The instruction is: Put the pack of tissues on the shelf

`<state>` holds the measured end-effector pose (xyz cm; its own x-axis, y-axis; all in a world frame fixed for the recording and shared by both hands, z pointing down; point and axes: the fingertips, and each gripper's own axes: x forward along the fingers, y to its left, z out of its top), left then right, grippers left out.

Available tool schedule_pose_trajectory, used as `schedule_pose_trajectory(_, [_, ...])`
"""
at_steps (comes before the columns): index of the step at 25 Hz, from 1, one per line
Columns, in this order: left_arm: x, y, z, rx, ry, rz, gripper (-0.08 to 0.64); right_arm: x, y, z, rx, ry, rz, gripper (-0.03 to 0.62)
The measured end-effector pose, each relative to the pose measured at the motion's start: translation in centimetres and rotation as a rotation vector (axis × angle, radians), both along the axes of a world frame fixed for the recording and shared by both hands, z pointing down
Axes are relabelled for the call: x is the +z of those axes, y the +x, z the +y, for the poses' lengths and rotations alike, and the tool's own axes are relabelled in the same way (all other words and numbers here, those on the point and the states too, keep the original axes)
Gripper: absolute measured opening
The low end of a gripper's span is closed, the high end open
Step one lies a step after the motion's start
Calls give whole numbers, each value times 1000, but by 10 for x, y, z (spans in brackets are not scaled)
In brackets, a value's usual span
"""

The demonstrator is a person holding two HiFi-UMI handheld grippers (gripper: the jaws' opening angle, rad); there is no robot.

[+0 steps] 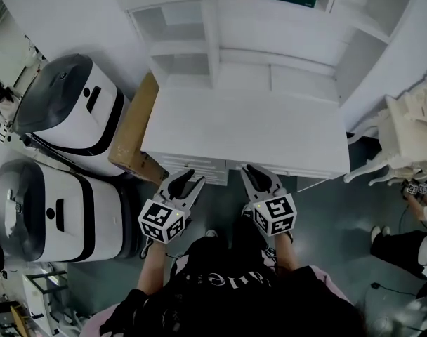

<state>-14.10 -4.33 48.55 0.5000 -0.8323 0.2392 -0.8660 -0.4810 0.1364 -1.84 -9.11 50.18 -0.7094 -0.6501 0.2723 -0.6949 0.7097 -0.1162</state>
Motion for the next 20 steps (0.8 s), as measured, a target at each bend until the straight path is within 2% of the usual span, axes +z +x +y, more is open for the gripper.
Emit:
schedule_pose_trajectory(8, [15,-24,46,22,-2,41,104,10,-24,61,-7,-8,47,75])
schedule_pose_trajectory(12, [19,-25,57,31,5,60,75,4,-27,78,1,4,47,67])
schedule_pose_trajectory(20, [19,-33,81,45,22,89,63,3,-44,106,-11,14,78,63])
